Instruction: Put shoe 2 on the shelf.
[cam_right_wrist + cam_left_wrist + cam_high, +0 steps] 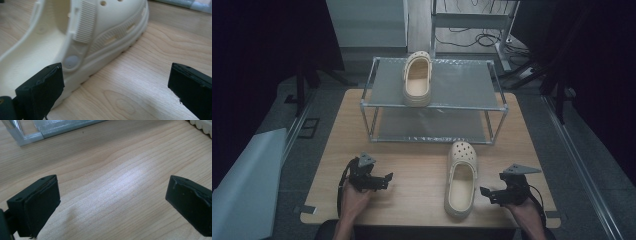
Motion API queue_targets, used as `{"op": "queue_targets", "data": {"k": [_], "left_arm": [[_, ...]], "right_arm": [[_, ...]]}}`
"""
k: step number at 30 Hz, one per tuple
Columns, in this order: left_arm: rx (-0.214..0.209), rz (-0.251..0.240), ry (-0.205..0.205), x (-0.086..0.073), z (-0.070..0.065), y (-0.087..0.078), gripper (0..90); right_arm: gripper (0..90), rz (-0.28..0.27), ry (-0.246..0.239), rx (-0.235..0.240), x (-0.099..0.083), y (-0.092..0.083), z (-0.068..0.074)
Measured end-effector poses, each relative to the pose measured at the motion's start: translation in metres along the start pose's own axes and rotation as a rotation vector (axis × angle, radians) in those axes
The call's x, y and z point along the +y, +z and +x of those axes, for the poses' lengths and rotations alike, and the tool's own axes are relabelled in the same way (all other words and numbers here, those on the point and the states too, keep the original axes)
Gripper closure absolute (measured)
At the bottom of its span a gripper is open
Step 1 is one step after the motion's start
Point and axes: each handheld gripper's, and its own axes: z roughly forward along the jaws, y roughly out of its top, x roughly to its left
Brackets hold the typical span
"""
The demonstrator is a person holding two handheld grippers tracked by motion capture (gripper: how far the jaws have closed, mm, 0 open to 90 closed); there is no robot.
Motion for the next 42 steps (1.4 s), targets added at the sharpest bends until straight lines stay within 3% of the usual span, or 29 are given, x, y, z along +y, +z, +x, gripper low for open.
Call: {"op": "queue_targets", "data": {"k": [5, 12, 20, 26, 35, 42], "left_arm": [[-0.005, 0.004, -0.007, 0.0, 0.001, 0.001, 0.0], [0.0, 0.004, -0.003, -0.001, 0.001, 0.002, 0.0], [0.008, -0.004, 0.002, 0.0, 0.0, 0.001, 0.0], [0.011, -0.01, 0.002, -0.001, 0.001, 0.001, 0.0], [0.008, -0.02, -0.005, -0.001, 0.001, 0.001, 0.0], [0.012, -0.026, -0.011, -0.001, 0.002, 0.0, 0.0]], "right_arm": [[0.1, -0.008, -0.015, 0.027, 0.005, -0.002, 0.01], [0.2, 0.012, -0.029, 0.031, 0.014, 0.011, 0.022], [1.5, 0.075, -0.05, -0.004, 0.013, 0.026, 0.026], [2.1, 0.068, -0.018, -0.037, 0.009, 0.017, 0.013], [4.1, 0.05, 0.07, -0.128, 0.002, -0.001, -0.027], [12.9, 0.05, 0.121, -0.17, 0.003, -0.005, -0.054]]}}
